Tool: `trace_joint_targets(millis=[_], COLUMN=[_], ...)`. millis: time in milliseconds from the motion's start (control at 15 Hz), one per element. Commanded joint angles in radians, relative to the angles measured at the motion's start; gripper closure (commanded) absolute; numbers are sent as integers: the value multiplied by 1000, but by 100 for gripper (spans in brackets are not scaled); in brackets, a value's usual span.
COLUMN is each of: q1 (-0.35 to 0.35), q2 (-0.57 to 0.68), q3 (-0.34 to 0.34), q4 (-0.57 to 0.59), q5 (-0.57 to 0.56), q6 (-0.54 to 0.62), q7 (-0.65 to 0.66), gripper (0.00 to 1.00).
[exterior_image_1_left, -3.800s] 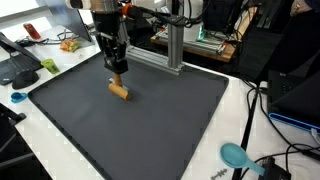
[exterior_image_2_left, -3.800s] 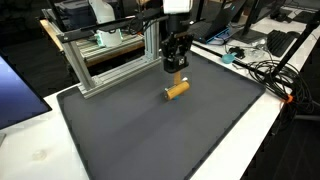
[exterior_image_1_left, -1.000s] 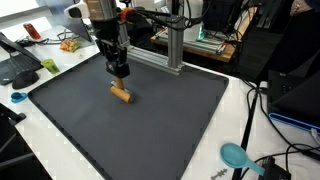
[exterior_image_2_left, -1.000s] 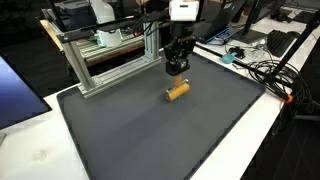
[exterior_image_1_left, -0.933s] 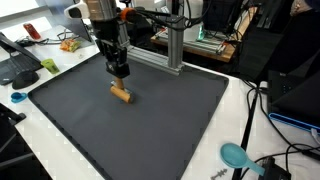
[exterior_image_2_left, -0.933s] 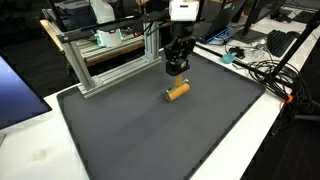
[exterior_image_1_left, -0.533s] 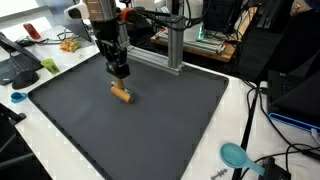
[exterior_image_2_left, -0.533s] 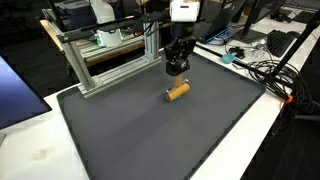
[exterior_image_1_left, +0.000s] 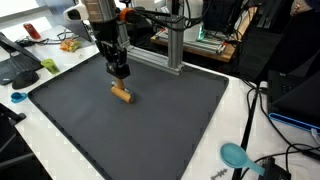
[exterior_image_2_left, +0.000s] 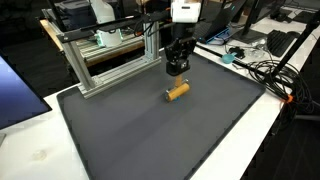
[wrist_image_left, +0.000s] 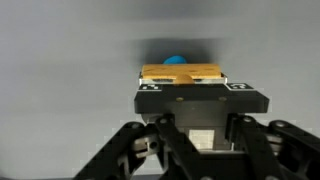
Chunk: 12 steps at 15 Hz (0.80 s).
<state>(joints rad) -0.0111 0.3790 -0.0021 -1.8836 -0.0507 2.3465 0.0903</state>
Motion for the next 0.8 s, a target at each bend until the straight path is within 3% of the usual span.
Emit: trace_joint_targets(millis=[0, 733], q1=[2, -3], q2=[54, 60], q3=[4, 8], q4=[14, 20], q5=[35, 50], q6=[-53, -92], q7=[-12, -25], gripper=[78, 78])
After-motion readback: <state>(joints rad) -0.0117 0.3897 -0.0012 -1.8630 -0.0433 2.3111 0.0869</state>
